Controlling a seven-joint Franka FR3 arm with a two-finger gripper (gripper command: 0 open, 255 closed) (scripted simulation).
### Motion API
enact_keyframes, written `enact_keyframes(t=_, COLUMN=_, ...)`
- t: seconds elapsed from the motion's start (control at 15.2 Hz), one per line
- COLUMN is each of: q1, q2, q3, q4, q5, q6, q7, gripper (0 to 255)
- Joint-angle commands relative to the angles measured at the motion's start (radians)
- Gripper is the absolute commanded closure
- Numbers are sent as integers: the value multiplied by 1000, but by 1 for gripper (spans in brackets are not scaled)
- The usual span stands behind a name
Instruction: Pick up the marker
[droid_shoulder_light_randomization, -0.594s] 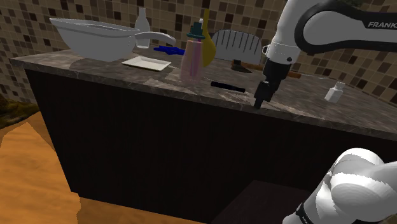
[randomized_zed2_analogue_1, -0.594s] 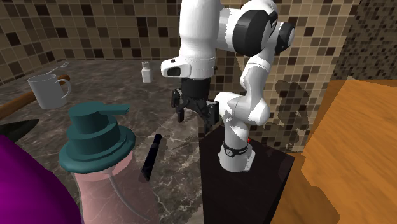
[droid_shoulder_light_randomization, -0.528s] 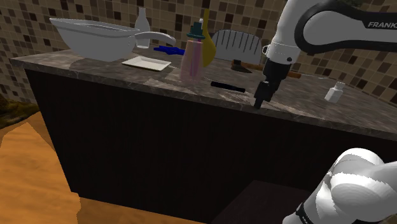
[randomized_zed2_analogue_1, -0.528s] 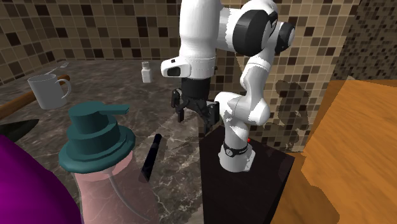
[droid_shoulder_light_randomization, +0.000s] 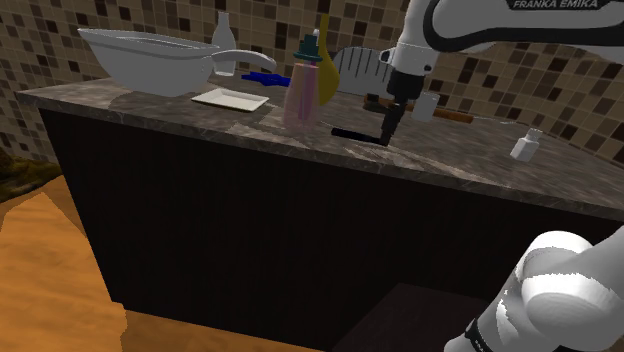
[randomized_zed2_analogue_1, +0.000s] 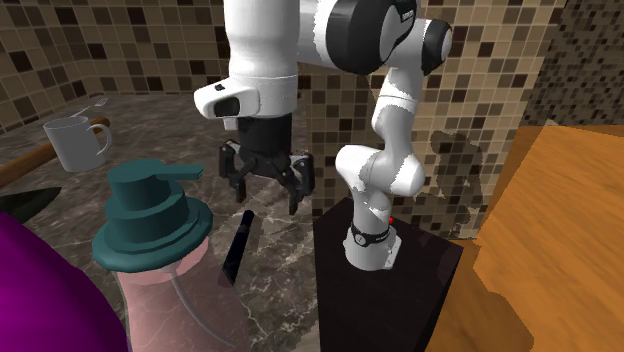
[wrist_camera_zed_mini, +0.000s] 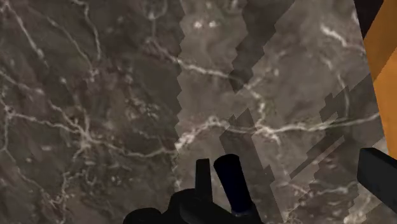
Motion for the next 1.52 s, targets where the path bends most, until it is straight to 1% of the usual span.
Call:
enact_keyframes(t=0.0, q1=21, q2=79, q3=-18, q4=87, q5=0, q6=-6, q7=-97, gripper=0)
enact_keyframes(t=0.2, q1=49, q2=194, q3=-35, q4=225, q5=9, q6=-27, q7=-228, gripper=0)
enact_keyframes(t=0.26, q1=54, q2=215, q3=-37, q4=252, q5=12, q6=-32, q7=-252, gripper=0)
enact_keyframes(t=0.73, q1=52, q2=202, q3=-37, q4=144, q5=10, q6=63, q7=-249, gripper=0)
enact_keyframes(t=0.86, q1=52, q2=201, q3=-38, q4=135, q5=10, q6=71, q7=-248, gripper=0)
enact_keyframes(t=0.92, q1=52, q2=203, q3=-37, q4=137, q5=10, q6=71, q7=-248, gripper=255)
enact_keyframes(t=1.45, q1=52, q2=203, q3=-38, q4=137, q5=10, q6=70, q7=-248, gripper=255)
